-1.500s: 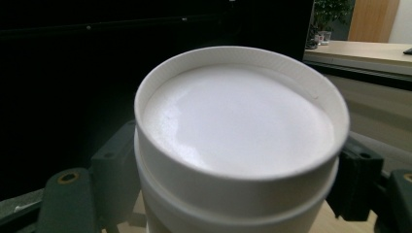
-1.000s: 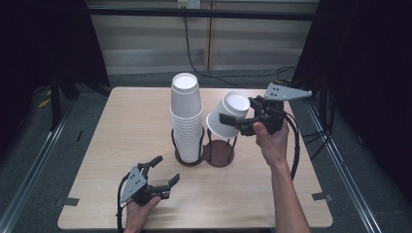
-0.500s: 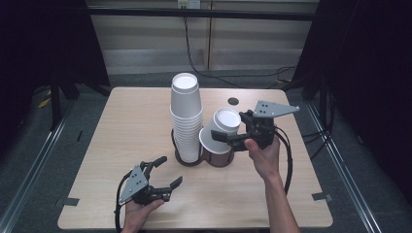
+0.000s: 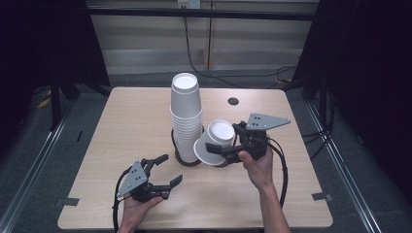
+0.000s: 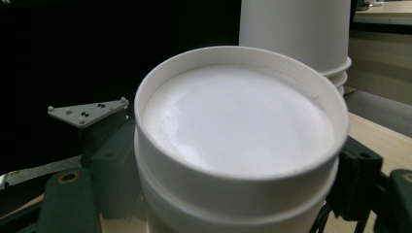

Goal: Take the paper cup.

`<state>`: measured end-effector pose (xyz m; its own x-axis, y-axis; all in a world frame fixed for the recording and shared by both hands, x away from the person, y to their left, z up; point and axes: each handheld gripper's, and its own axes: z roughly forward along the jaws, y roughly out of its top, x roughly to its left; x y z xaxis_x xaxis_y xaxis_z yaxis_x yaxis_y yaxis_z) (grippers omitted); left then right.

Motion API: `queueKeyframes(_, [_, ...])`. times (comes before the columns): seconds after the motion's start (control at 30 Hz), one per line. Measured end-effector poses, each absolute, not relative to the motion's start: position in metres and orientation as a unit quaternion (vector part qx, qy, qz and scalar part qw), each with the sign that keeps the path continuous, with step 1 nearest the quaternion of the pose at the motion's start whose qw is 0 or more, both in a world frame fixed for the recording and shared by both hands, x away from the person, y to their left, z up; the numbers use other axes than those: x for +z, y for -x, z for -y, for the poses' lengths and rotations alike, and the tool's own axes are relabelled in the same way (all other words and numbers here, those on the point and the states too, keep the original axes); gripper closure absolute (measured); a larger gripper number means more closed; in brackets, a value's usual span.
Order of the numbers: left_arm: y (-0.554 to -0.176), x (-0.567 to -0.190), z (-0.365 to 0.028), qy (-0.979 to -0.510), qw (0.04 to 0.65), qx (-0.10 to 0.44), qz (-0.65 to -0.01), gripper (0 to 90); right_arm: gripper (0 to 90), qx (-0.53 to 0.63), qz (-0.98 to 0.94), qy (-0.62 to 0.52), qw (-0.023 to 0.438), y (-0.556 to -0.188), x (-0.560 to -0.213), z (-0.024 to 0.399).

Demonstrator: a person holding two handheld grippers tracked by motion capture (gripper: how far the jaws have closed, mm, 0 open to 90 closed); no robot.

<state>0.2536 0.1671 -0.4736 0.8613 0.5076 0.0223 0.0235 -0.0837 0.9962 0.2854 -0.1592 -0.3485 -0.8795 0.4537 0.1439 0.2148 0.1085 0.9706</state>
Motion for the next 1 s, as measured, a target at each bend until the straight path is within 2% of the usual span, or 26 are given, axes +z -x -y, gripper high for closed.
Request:
queueKeyframes(0.5, [-0.253, -0.463, -0.163, -0.715, 0.660, 0.156, -0.172, 20.7, 21.6, 0.618, -0.750, -0.226, 0.065, -0.285, -0.370, 0.147])
queueKeyframes(0.87, [-0.251, -0.460, -0.158, -0.715, 0.665, 0.142, -0.164, 15.6, 21.6, 0.621, -0.751, -0.217, 0.048, -0.279, -0.389, 0.137])
queueKeyframes(1.0, [-0.252, -0.461, -0.156, -0.717, 0.669, 0.122, -0.157, 15.7, 21.6, 0.616, -0.756, -0.218, 0.044, -0.279, -0.395, 0.135])
